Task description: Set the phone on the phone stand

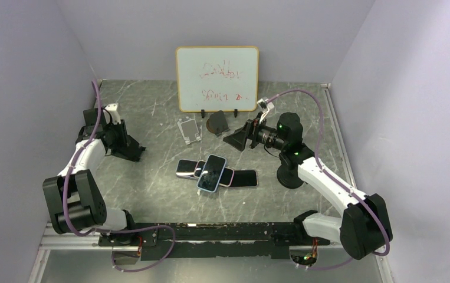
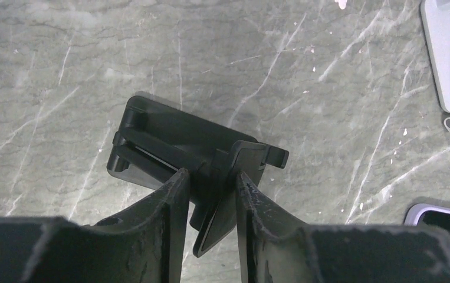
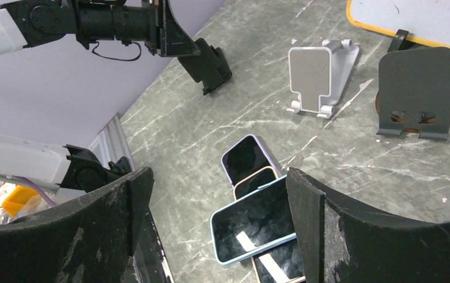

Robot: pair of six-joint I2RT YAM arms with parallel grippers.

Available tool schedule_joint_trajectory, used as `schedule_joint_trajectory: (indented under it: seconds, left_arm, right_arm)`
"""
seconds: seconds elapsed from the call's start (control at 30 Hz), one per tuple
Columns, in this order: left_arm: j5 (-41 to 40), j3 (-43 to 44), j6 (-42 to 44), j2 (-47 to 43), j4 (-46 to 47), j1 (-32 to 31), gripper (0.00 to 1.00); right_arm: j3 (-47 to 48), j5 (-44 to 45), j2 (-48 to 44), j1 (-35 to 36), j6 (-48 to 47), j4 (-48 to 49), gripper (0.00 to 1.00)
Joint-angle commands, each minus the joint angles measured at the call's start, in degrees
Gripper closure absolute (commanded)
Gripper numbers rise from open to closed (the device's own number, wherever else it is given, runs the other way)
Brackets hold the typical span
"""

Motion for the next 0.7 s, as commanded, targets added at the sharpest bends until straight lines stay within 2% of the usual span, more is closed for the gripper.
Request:
schedule_joint_trajectory:
  seconds: [0.0, 0.1, 0.2, 0.43, 0.67]
  left_arm:
    - [1.4, 0.8, -0.2, -0.8, -0.8, 0.2, 0.66]
    - [2.7, 0.1, -0.1, -1.6, 0.2, 0.2, 0.74]
    - [5.0, 0.7, 0.3, -1.1, -0.3, 0.2, 0.93]
    - [12.0, 1.3, 0.9, -0.7, 0.3, 0.2, 0.95]
    - [23.0, 4.1, 2.0, 0.4, -0.2, -1.2, 0.95]
  right_arm:
    - [-0.7, -0.9, -0.8, 0.4, 0.3, 1.6, 0.13]
    - [-0.7, -0.7, -0.8, 0.4, 0.3, 1.6, 0.13]
    - [-0.7, -0.7, -0.7, 0.4, 0.1, 1.7, 0.13]
    - [-0.6, -0.4, 0.0, 0.5, 0.0, 1.7, 0.13]
    - [-0.4, 0.2, 0.8, 0.8, -0.1, 1.7, 0.13]
